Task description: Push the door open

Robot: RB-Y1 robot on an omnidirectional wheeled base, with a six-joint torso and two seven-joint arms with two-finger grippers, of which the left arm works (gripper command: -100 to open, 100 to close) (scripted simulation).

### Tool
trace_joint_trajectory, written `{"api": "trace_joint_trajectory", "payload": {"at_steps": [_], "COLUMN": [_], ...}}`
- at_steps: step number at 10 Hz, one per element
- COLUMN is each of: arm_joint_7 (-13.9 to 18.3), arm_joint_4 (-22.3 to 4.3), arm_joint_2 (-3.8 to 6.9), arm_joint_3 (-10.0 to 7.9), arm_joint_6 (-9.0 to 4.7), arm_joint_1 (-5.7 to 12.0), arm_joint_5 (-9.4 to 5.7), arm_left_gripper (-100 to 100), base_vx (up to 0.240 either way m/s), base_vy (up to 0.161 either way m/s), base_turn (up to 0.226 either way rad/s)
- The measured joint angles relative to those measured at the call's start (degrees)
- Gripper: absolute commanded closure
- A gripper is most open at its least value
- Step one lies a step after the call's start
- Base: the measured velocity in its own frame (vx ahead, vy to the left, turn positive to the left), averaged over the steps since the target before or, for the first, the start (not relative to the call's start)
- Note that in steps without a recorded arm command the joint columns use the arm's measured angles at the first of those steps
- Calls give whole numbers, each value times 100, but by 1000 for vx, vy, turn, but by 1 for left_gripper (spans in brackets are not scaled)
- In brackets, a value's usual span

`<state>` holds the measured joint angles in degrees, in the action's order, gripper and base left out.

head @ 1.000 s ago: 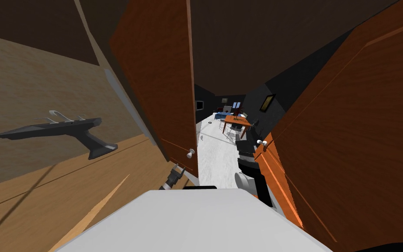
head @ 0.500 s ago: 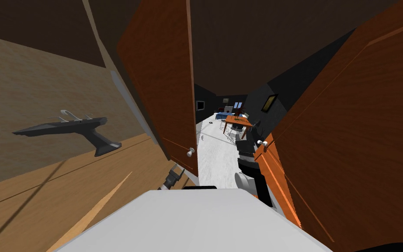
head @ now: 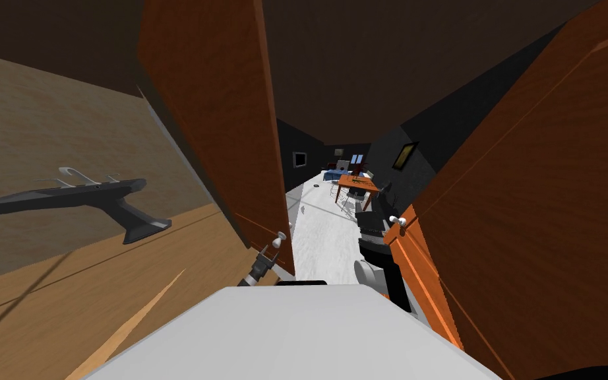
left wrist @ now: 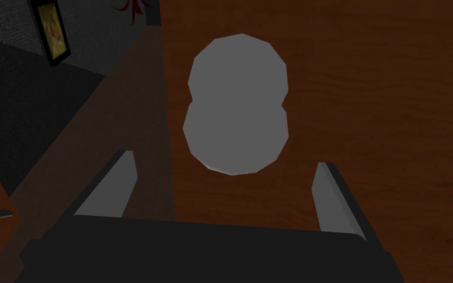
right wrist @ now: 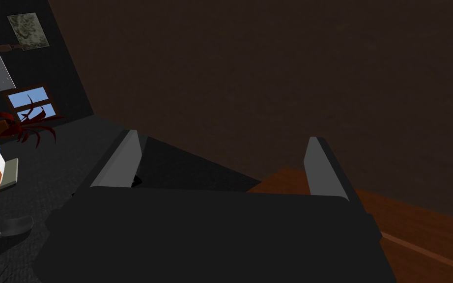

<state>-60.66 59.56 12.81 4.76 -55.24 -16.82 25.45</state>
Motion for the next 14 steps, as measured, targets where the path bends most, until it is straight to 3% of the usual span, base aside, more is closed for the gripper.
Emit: {"api": "trace_joint_trajectory", "payload": {"at_steps": [2, 3, 9, 14], "arm_joint_7": [-21, -23, -20, 502], "arm_joint_4": [-30, -27, -42, -145], "arm_joint_2": [-49, -52, -40, -72], "arm_joint_3": [-11, -11, -18, -24], "arm_joint_6": [70, 79, 88, 107], "arm_joint_1": [78, 83, 74, 140], "arm_joint_5": [-2, -2, -2, -201], "arm_left_gripper": [-100, 100, 100, 100], "base_vx": [146, -11, -13, 16], "base_vy": [-40, 2, 6, -7], "base_turn": [-15, 7, -4, -24]}}
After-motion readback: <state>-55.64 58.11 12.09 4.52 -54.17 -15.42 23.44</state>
